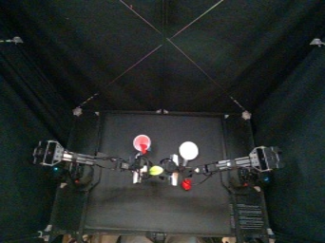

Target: Hand over starfruit

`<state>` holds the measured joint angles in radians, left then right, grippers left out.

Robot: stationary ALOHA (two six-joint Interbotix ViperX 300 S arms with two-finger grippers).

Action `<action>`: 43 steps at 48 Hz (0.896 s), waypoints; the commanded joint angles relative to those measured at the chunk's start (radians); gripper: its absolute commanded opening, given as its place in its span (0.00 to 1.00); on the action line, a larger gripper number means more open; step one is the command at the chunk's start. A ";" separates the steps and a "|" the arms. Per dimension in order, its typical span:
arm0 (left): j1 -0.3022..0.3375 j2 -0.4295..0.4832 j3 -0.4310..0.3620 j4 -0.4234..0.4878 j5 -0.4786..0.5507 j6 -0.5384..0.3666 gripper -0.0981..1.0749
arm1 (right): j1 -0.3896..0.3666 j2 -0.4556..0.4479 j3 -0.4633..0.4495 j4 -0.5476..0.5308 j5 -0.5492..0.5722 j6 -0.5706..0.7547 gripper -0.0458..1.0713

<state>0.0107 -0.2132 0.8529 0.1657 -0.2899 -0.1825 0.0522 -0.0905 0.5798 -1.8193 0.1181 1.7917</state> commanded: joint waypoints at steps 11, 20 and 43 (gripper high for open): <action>0.005 -0.002 -0.012 -0.002 -0.011 0.000 0.69 | 0.003 -0.015 -0.026 -0.005 0.000 0.002 0.81; 0.005 -0.002 -0.011 -0.003 -0.011 0.000 0.69 | -0.002 -0.015 -0.028 -0.005 0.000 0.002 0.70; 0.015 -0.002 -0.003 -0.052 -0.012 0.000 0.86 | -0.003 -0.015 -0.026 -0.005 0.000 0.002 0.68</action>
<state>0.0138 -0.2132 0.8590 0.1304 -0.2915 -0.1856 0.0491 -0.0905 0.5783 -1.8208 0.1166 1.7917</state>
